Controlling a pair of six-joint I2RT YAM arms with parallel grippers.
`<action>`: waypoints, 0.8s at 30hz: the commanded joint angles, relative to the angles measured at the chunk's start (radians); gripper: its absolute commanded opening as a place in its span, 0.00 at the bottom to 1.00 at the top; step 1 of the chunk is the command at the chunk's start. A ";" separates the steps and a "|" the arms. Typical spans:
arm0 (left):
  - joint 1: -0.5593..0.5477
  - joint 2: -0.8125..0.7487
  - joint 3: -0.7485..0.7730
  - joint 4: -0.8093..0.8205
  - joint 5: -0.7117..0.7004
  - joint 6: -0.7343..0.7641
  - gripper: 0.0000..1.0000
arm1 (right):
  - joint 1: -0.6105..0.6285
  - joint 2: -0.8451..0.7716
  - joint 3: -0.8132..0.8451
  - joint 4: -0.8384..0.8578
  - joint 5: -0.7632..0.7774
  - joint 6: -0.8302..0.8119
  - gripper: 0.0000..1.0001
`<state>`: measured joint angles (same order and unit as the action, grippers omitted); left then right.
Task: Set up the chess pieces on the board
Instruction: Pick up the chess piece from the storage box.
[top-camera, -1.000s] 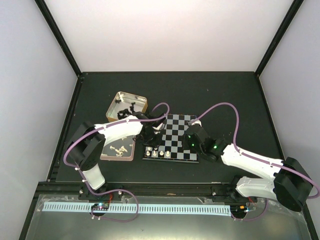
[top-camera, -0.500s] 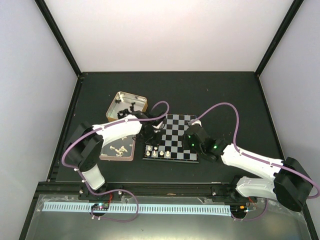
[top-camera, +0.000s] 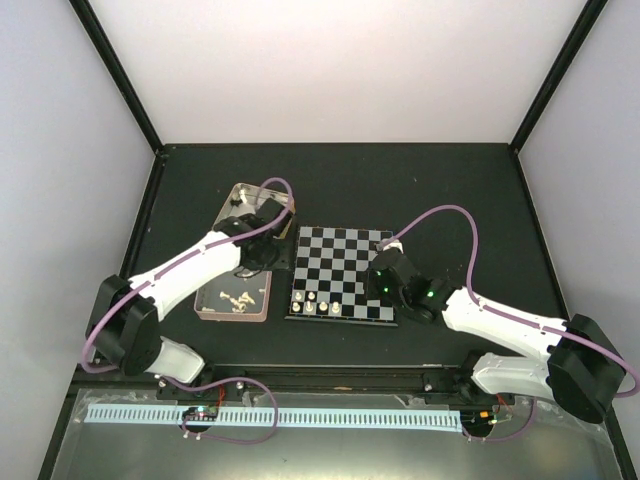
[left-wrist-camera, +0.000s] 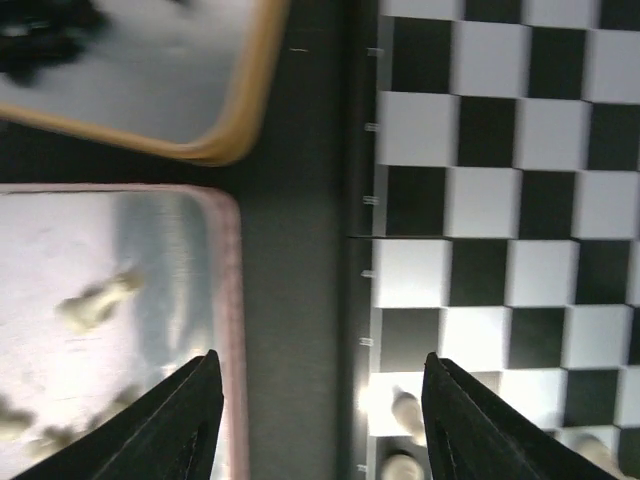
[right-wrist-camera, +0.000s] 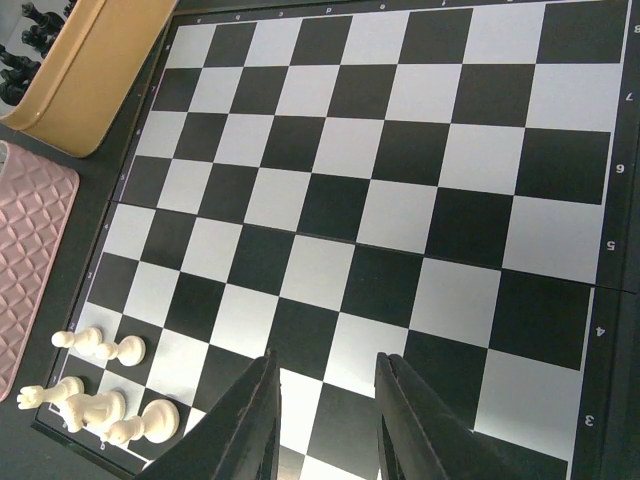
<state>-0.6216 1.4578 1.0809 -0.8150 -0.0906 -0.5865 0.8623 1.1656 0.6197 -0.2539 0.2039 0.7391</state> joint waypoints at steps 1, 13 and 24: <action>0.098 -0.068 -0.056 0.008 -0.053 -0.022 0.54 | -0.003 -0.005 -0.003 0.016 0.029 -0.008 0.27; 0.304 -0.024 -0.190 0.108 0.023 0.025 0.34 | -0.003 0.004 -0.003 0.014 0.028 -0.009 0.27; 0.303 0.123 -0.151 0.124 0.005 0.088 0.38 | -0.003 0.009 0.009 0.002 0.037 -0.018 0.27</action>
<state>-0.3237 1.5429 0.8928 -0.7021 -0.0563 -0.5358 0.8623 1.1698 0.6201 -0.2543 0.2050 0.7376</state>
